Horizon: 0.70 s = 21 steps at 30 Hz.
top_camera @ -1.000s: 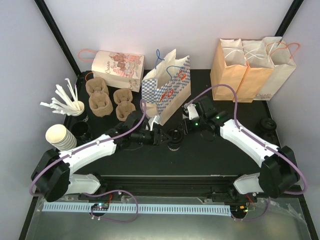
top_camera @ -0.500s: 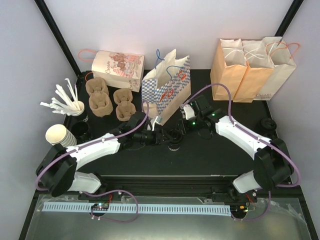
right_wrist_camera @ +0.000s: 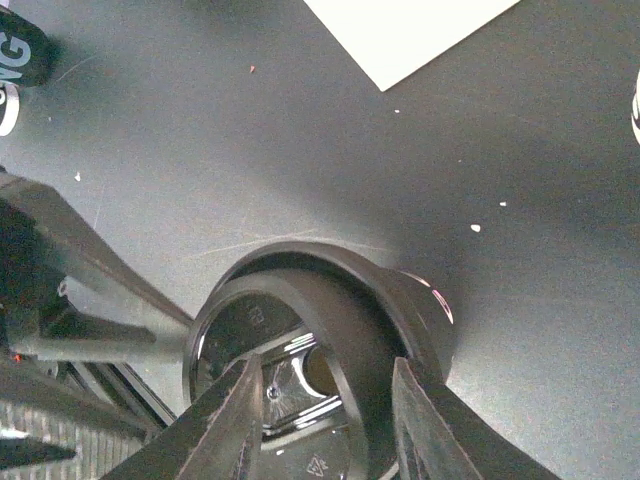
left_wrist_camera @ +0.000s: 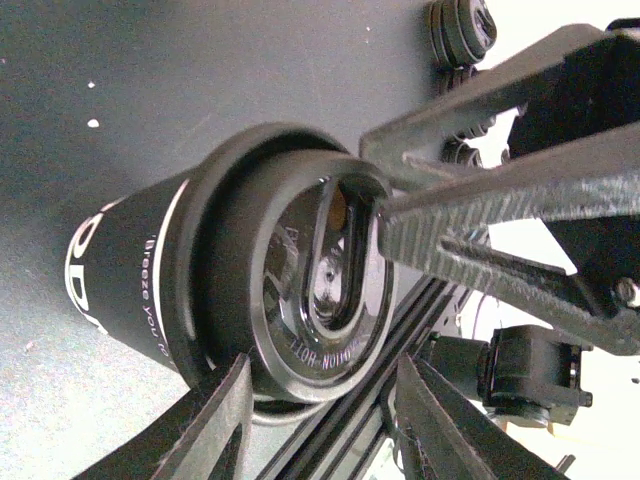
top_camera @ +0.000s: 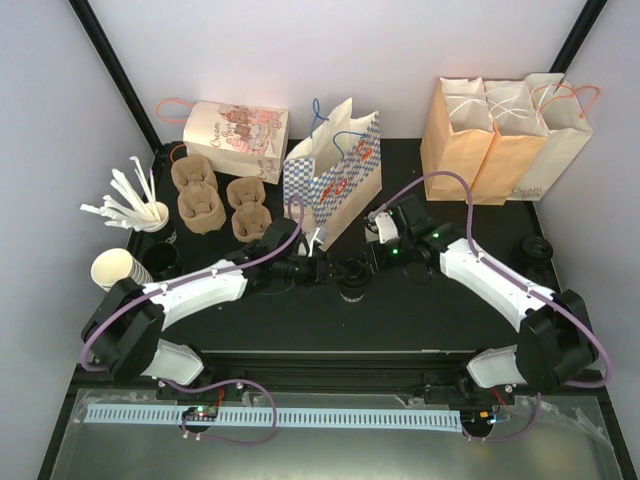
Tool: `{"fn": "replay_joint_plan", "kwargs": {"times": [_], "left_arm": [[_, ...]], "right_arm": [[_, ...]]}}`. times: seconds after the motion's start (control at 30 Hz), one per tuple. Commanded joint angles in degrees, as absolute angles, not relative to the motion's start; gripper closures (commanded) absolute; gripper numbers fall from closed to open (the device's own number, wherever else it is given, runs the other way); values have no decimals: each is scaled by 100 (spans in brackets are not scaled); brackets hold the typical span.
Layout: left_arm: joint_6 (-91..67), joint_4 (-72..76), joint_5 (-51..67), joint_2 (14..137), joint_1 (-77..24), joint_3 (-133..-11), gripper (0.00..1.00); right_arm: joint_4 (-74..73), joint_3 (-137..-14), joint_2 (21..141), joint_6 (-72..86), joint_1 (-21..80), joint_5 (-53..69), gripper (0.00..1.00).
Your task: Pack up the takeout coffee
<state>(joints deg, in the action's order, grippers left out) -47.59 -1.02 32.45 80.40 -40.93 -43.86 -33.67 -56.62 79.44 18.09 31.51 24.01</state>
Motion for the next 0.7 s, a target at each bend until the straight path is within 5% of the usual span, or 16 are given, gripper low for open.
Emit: {"fn": "replay_joint_plan", "kwargs": {"times": [0.0, 0.67], "left_arm": [[-4532, -154, 3047, 8175, -4012, -4713, 58], [-4308, -239, 3124, 8634, -3929, -5442, 55]], "right_arm": [[-3566, -5528, 7735, 1913, 3182, 2295, 61], [-3724, -5244, 6942, 2296, 3144, 2079, 57]]}}
